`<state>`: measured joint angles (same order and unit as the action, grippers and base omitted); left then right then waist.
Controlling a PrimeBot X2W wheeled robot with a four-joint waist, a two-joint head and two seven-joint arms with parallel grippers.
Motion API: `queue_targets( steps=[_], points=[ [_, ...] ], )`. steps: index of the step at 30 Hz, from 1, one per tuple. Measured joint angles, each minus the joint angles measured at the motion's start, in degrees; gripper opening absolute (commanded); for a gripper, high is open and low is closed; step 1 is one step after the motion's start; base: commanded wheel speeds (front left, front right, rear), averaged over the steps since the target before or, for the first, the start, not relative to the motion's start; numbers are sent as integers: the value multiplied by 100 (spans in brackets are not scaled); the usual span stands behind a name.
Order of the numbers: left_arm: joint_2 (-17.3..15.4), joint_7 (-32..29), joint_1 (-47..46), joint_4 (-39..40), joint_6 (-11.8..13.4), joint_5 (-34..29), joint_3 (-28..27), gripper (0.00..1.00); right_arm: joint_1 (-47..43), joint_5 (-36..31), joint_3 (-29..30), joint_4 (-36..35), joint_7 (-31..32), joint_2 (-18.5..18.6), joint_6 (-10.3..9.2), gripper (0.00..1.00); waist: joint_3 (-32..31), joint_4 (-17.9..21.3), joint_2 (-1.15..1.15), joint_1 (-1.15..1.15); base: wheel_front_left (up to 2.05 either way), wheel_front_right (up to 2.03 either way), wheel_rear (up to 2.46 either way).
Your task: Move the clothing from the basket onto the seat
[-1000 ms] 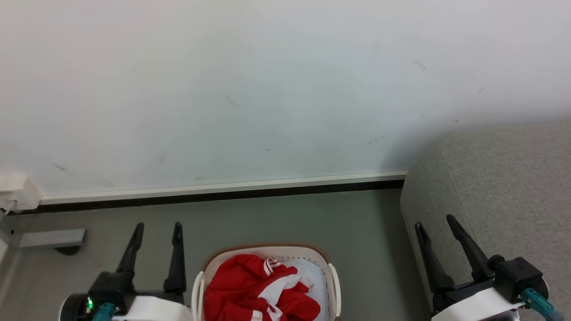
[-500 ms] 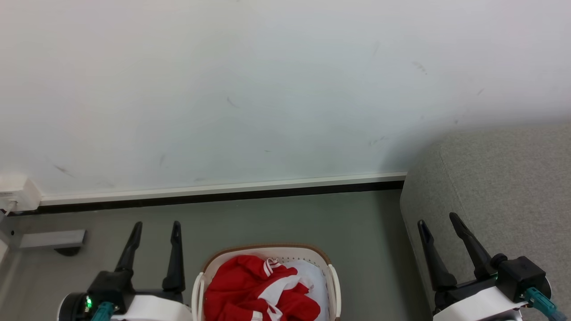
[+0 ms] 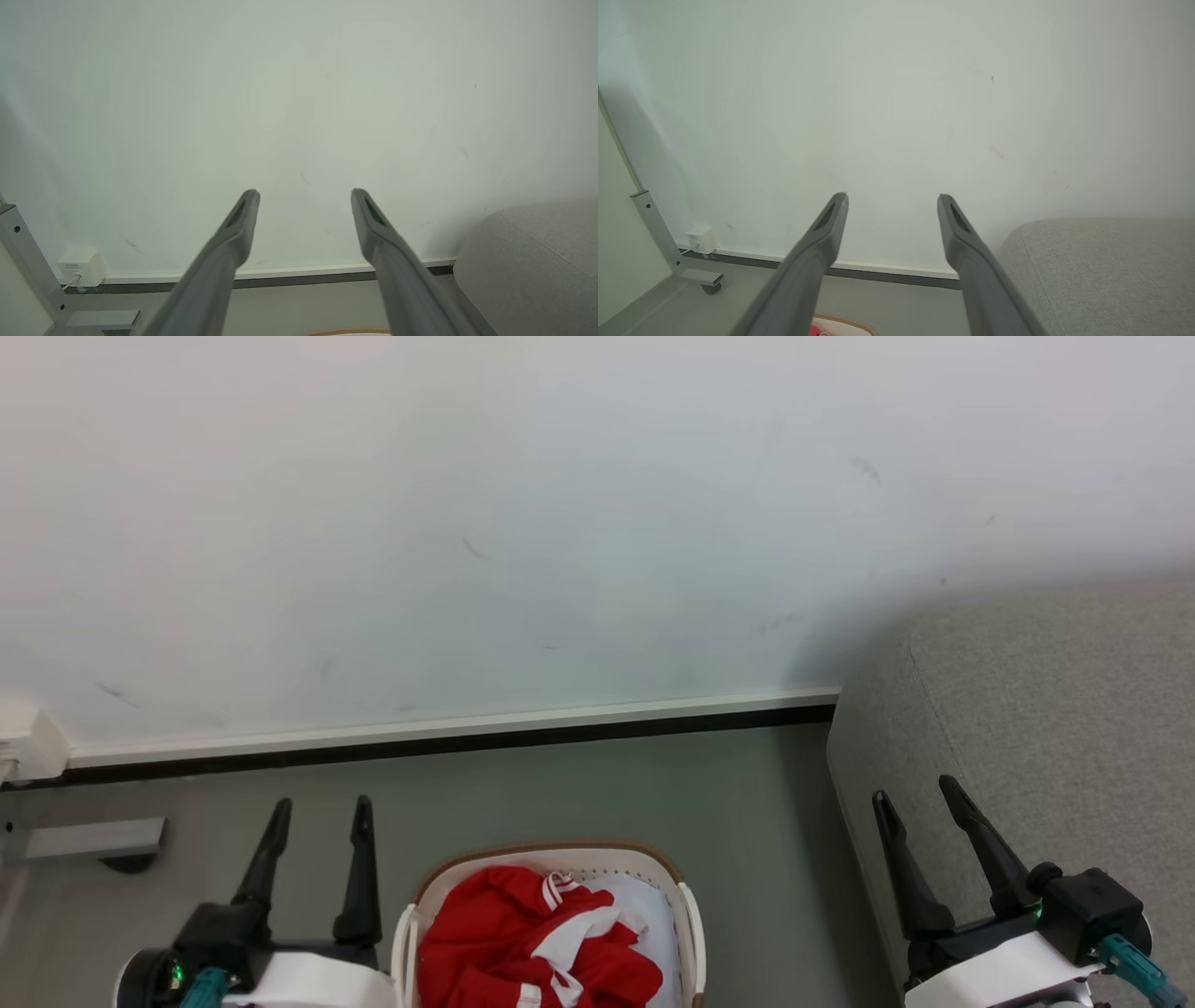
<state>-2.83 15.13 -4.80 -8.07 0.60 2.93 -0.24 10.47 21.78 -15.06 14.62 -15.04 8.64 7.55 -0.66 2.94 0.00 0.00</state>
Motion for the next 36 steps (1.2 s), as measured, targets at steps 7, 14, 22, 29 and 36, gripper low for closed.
queue_targets(
  steps=[7,14,22,29,36],
  points=[
    [2,0,-106,22,-52,79,-73,100,152,97,-23,-91,-1,45,0,100,216,104,0,0,0,0,0],
    [4,0,-503,16,-126,116,-51,100,549,115,56,-311,-1,90,0,100,777,205,0,0,0,0,0],
    [5,0,-1007,-421,-354,113,-80,100,892,116,192,-510,-1,5,0,100,1492,367,0,-1,0,0,0],
    [-54,1,-1430,-1163,-498,94,-119,100,1132,142,267,-762,-1,-116,0,100,2007,534,0,-1,0,0,0],
    [-246,0,-2030,-2205,-658,78,-15,100,1440,160,283,-957,-1,-187,0,100,2551,698,0,-1,0,0,0]
  ],
)
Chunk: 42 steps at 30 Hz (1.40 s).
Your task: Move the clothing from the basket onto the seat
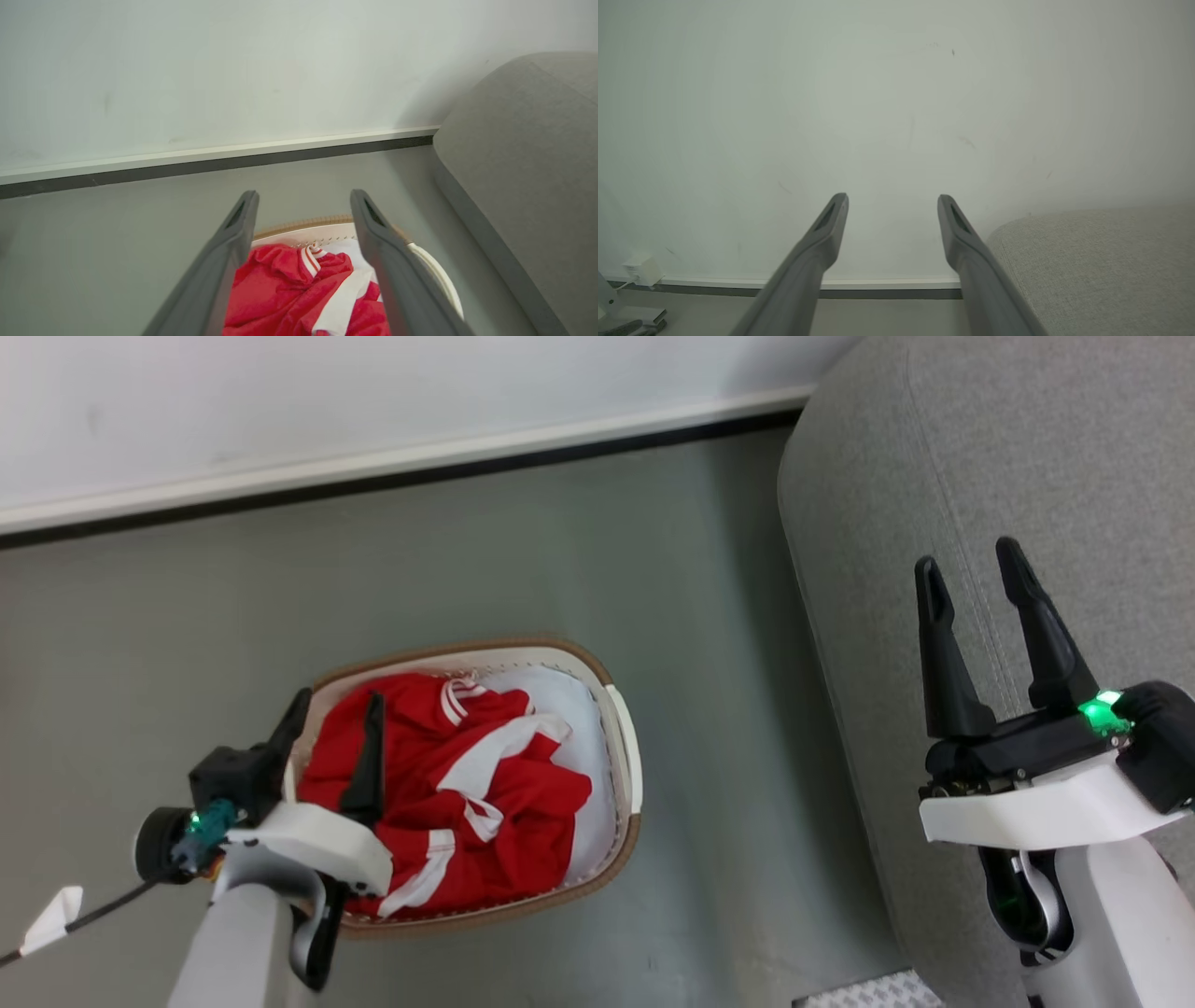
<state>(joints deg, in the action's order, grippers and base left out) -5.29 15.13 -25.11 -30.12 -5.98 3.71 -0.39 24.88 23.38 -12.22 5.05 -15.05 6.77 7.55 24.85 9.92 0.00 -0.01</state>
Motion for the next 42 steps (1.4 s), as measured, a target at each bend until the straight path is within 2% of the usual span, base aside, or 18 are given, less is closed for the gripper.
queue_targets(
  steps=[11,16,21,31,38,40,41,42],
  points=[
    [-325,1,-1110,-1736,-114,24,336,100,476,41,-11,-331,0,-132,0,100,786,324,0,1,0,0,0],
    [-536,1,-1627,-2446,-140,24,681,100,636,83,-36,-444,0,-215,0,100,1154,503,0,1,0,0,0],
    [-684,-93,-2003,-3129,-144,180,1258,100,723,121,-74,-536,0,-314,0,100,1494,711,0,1,0,0,0],
    [-996,-531,-2706,-3797,-154,713,2221,100,831,213,-163,-627,0,-367,0,100,1980,1103,0,1,0,0,0],
    [-1047,-1460,-2858,-4029,-154,1005,3050,100,886,427,-181,-668,0,-372,0,100,2138,1277,0,1,0,0,0],
    [-1102,-1513,-2867,-4011,-154,1192,3150,100,886,446,-186,-668,0,-375,0,100,2146,1292,0,1,0,0,0],
    [-1136,-1515,-2881,-3998,-154,1251,3209,93,886,455,-186,-666,0,-374,0,100,2143,1298,0,1,0,0,0],
    [-1152,-1521,-2887,-3977,-154,1305,3265,47,886,469,-186,-662,0,-375,0,100,2136,1299,0,1,0,0,0]
  ],
)
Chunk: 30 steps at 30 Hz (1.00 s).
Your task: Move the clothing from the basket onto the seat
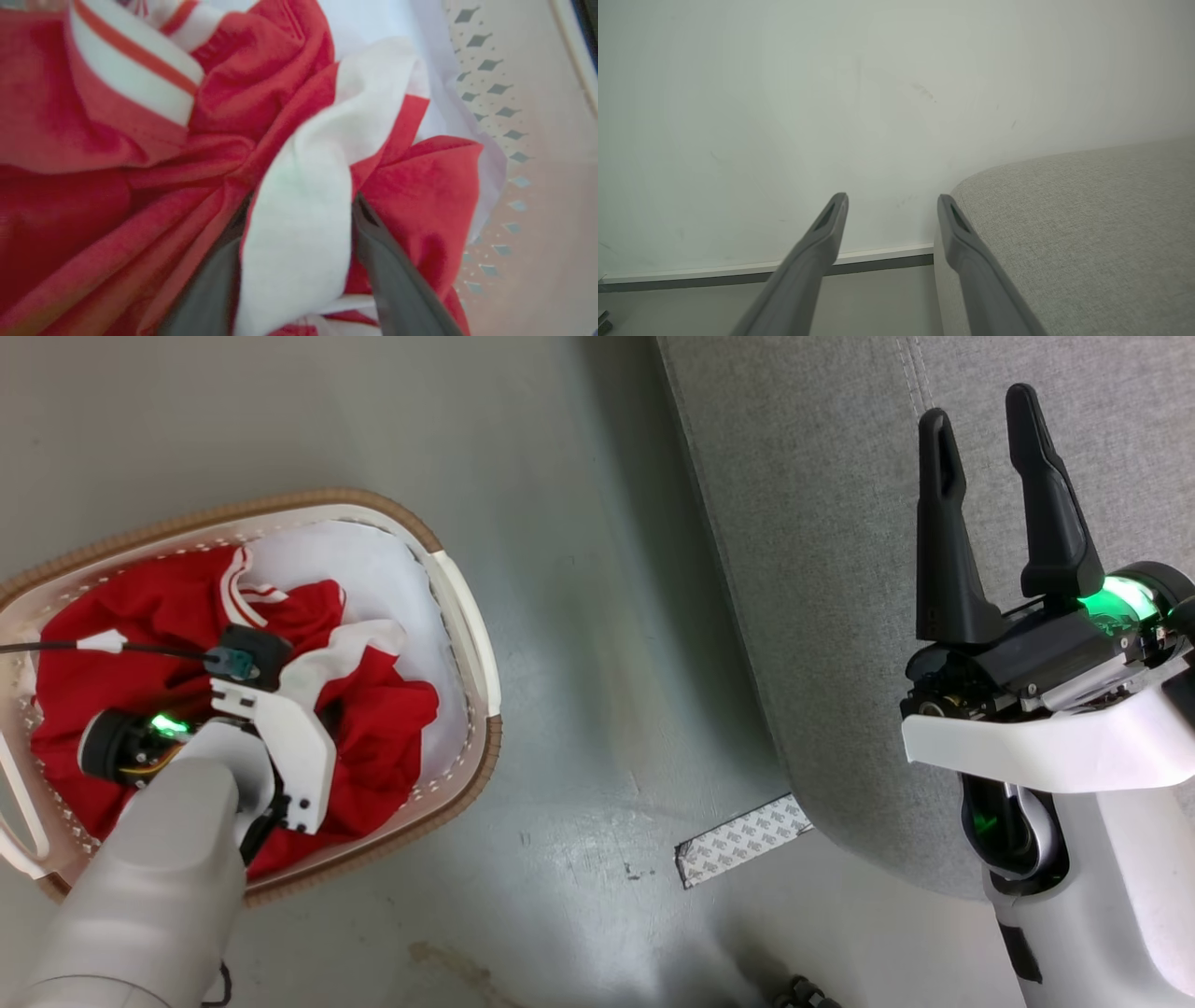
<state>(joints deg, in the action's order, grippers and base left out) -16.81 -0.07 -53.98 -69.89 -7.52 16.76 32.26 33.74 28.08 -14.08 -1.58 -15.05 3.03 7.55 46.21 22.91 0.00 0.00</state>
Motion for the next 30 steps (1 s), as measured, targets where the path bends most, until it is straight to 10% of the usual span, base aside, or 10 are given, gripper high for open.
queue_targets(
  steps=[1,2,30],
  points=[
    [-11,16,1,32,0,103,54,4,0,18,4,3,0,0,0,100,-10,-2,0,0,0,0,0],
    [-20,32,1,56,0,180,118,0,0,18,4,10,0,0,0,100,-25,-5,0,0,0,0,0],
    [498,1514,1265,1467,0,1872,454,0,-853,-278,-97,711,0,443,0,100,-2688,-740,0,2,0,0,0]
  ],
)
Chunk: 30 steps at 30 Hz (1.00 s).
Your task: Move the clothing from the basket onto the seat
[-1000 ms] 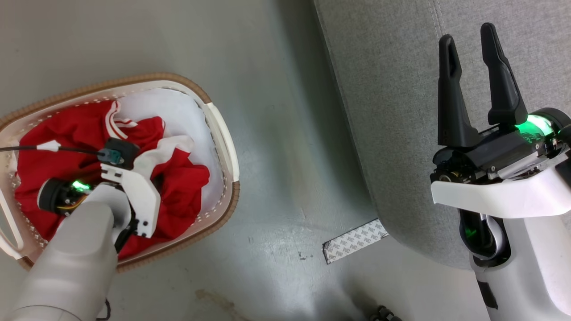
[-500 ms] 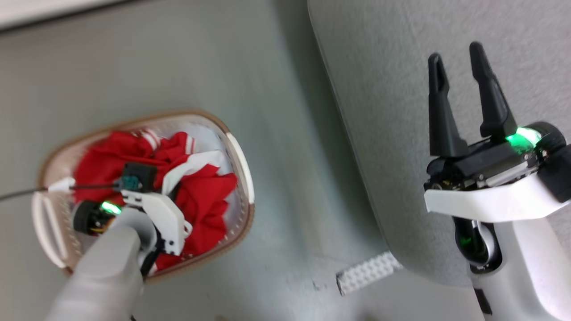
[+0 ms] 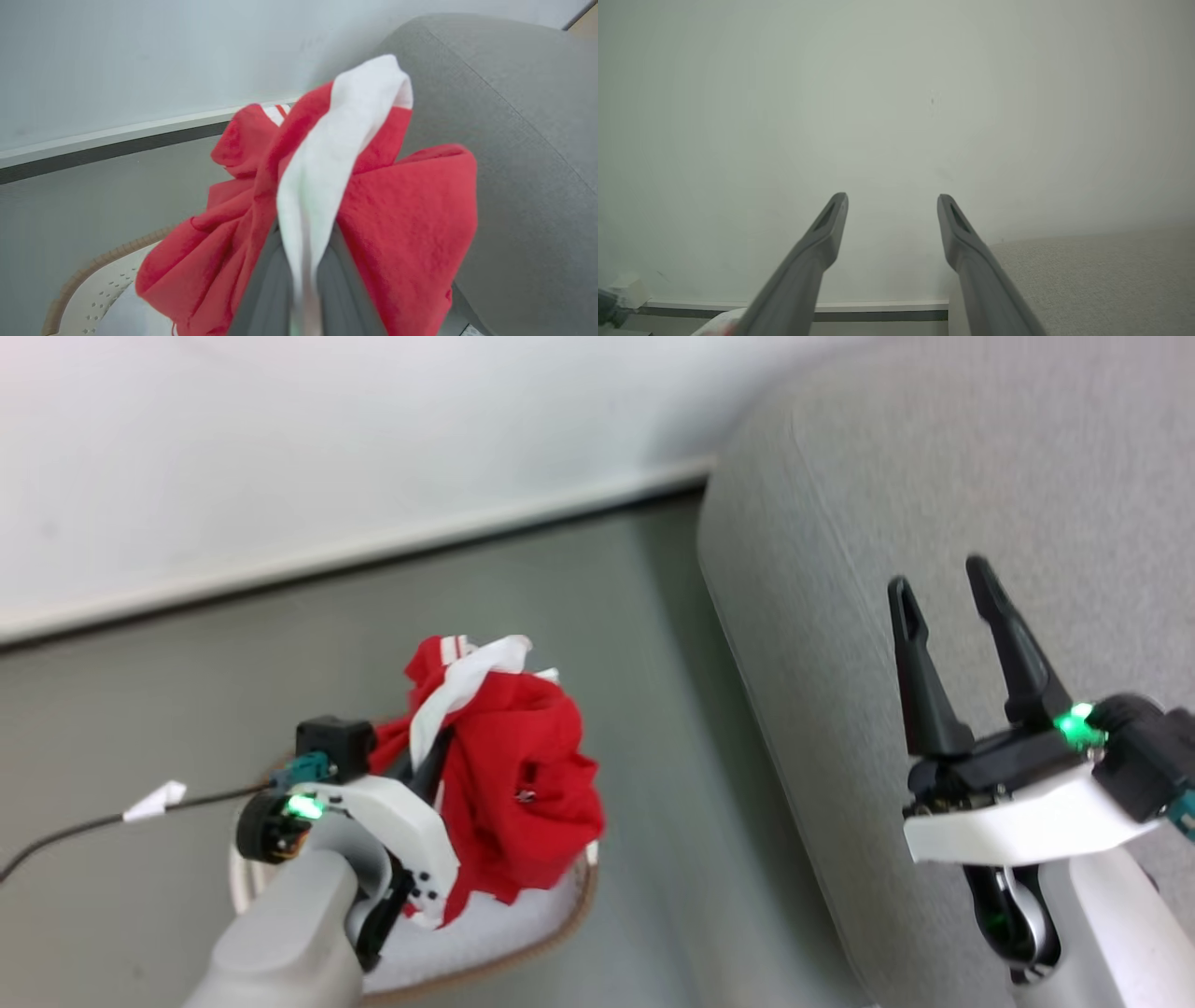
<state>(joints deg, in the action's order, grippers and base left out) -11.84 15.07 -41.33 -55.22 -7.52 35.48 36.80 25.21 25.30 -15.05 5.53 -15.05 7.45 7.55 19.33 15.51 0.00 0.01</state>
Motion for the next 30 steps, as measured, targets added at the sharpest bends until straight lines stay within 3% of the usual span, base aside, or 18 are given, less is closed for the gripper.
queue_targets(
  steps=[17,30],
  points=[
    [123,4,1028,2137,1,-576,-1213,0,-793,158,9,189,0,188,0,100,-1535,-516,0,1,0,0,0],
    [219,5,1339,3379,42,-980,-1717,0,-1128,241,-83,196,0,165,0,100,-1896,-647,0,0,0,0,0]
  ],
)
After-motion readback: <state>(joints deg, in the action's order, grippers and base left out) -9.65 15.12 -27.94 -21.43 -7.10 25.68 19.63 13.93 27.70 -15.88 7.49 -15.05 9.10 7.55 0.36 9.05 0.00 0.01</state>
